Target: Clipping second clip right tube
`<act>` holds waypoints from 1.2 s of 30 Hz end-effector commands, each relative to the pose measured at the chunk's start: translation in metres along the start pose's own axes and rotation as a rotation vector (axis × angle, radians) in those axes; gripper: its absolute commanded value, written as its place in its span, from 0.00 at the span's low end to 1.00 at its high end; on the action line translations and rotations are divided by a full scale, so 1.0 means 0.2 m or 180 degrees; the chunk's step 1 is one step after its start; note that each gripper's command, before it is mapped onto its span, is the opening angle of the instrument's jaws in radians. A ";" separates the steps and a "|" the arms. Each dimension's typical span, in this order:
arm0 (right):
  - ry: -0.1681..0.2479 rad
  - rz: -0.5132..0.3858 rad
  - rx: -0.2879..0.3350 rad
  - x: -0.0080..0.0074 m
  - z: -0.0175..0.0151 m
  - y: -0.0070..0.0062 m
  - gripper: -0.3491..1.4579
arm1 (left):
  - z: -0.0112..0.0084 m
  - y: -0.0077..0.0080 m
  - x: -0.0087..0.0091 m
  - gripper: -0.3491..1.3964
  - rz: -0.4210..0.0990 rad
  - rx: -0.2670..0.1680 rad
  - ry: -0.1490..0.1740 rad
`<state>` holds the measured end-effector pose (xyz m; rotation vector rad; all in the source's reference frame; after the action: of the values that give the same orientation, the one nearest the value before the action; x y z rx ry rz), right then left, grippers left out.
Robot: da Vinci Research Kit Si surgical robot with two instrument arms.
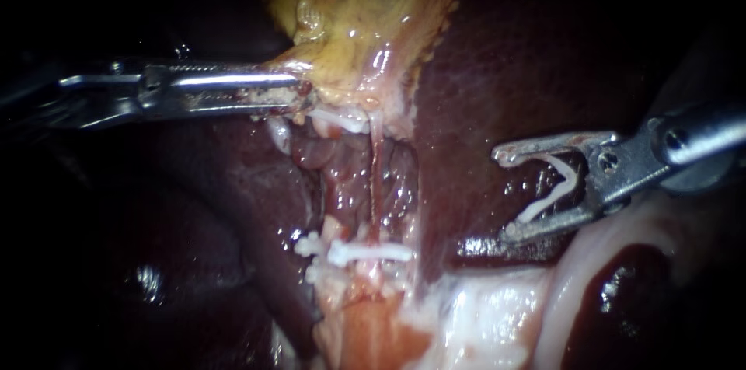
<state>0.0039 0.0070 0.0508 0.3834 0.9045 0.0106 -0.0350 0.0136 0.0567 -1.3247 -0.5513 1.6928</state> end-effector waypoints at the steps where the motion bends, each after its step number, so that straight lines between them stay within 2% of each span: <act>1: 0.0000 0.0001 -0.0001 0.000 0.000 0.000 0.47 | 0.000 0.000 0.000 0.00 0.0001 -0.0003 0.0000; 6: 0.0000 0.0001 -0.0001 0.000 0.000 0.000 0.47 | -0.007 0.001 0.006 0.00 -0.0020 -0.0031 -0.0025; 9: 0.0000 0.0001 0.0000 0.000 0.000 0.000 0.47 | -0.017 0.002 0.015 0.00 -0.0055 -0.0058 0.0049; 13: 0.0000 0.0001 0.0000 0.000 0.000 0.000 0.47 | -0.032 0.005 0.030 0.00 -0.0062 -0.0052 0.0199; 17: 0.0009 0.0002 -0.0002 0.000 0.000 0.000 0.47 | -0.040 0.009 0.038 0.00 -0.0027 -0.0045 0.0273; 23: 0.0037 0.0007 -0.0007 0.000 0.000 0.000 0.47 | -0.041 0.010 0.038 0.00 -0.0010 -0.0048 0.0291; 27: 0.0177 0.0034 -0.0032 0.003 -0.001 0.002 0.47 | -0.042 0.010 0.038 0.00 -0.0009 -0.0047 0.0291; 36: 0.0419 0.0659 -0.0020 0.012 0.014 0.006 0.47 | -0.040 0.011 0.034 0.00 0.0003 -0.0033 0.0299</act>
<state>0.0081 0.0075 0.0509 0.4894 0.9898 0.2537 -0.0287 0.0170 0.0487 -1.4046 -0.5061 1.6206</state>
